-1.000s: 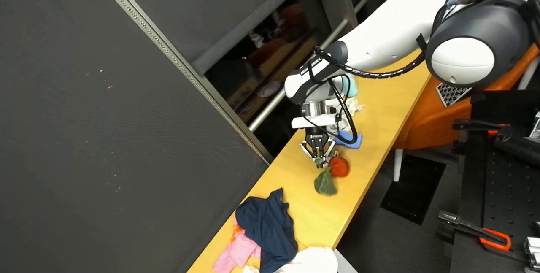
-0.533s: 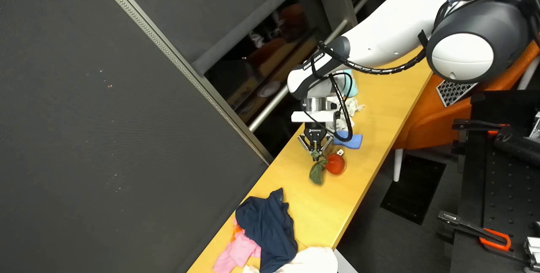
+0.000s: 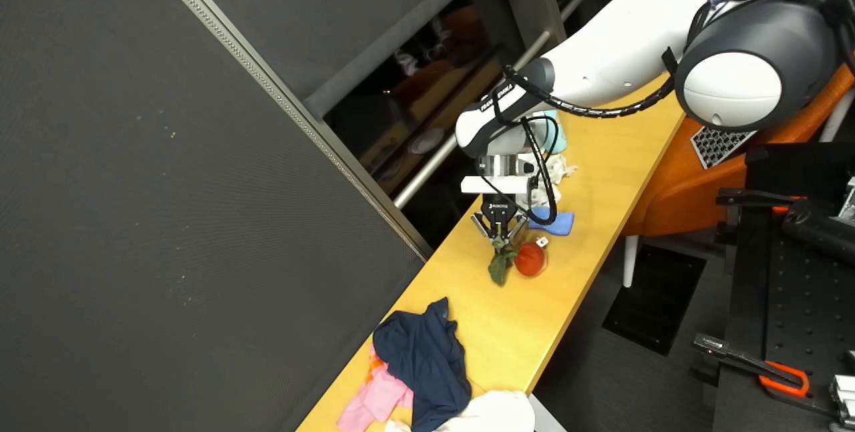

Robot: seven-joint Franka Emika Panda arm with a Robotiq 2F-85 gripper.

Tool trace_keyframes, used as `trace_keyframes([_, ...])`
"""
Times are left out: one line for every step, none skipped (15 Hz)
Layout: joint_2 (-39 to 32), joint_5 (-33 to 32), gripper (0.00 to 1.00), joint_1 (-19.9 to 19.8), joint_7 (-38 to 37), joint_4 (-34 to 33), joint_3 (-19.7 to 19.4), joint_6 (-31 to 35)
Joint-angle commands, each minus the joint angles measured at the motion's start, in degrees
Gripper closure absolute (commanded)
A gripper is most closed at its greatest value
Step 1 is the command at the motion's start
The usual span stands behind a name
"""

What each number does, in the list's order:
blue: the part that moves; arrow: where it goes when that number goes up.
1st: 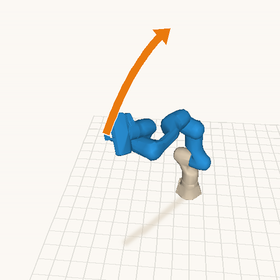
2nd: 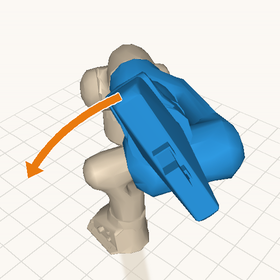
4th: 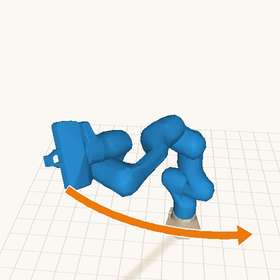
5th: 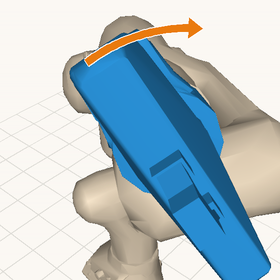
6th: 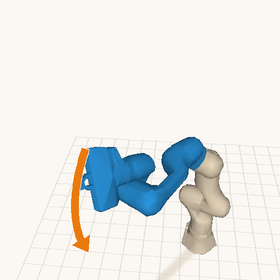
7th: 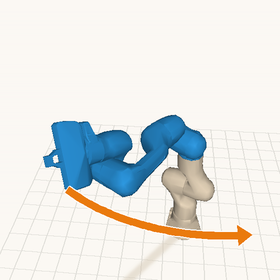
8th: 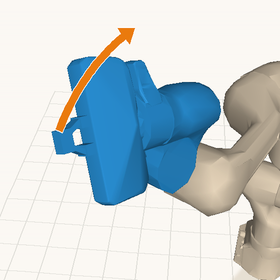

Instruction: Pick up the orange toy with green leaves and move it to the left of the blue object, place the green leaves facing the window

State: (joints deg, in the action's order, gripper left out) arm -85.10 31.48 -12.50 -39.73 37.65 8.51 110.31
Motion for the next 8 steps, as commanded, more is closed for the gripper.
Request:
trace_keyframes([0.0, 1.0, 0.98, -0.9, -0.6, 0.5, 1.3, 0.8])
trace_keyframes([0.0, 0.8, 0.98, -1.0, -0.5, 0.8, 1.1, 0.6])
trace_keyframes([0.0, 0.5, 0.98, -1.0, -0.6, 1.1, 0.8, 0.5])
trace_keyframes([0.0, 0.0, 0.98, -1.2, -0.7, 1.3, 0.2, 0.3])
trace_keyframes([0.0, -0.2, 0.98, -1.3, -0.7, 1.4, -0.2, 0.4])
trace_keyframes([0.0, -0.7, 0.98, -1.5, -0.6, 1.4, -0.8, 0.8])
trace_keyframes([0.0, -1.3, 0.98, -1.6, -0.5, 1.4, -1.5, 1.3])
trace_keyframes([0.0, -2.5, 0.98, -1.1, -0.3, 1.2, -2.8, 3.0])
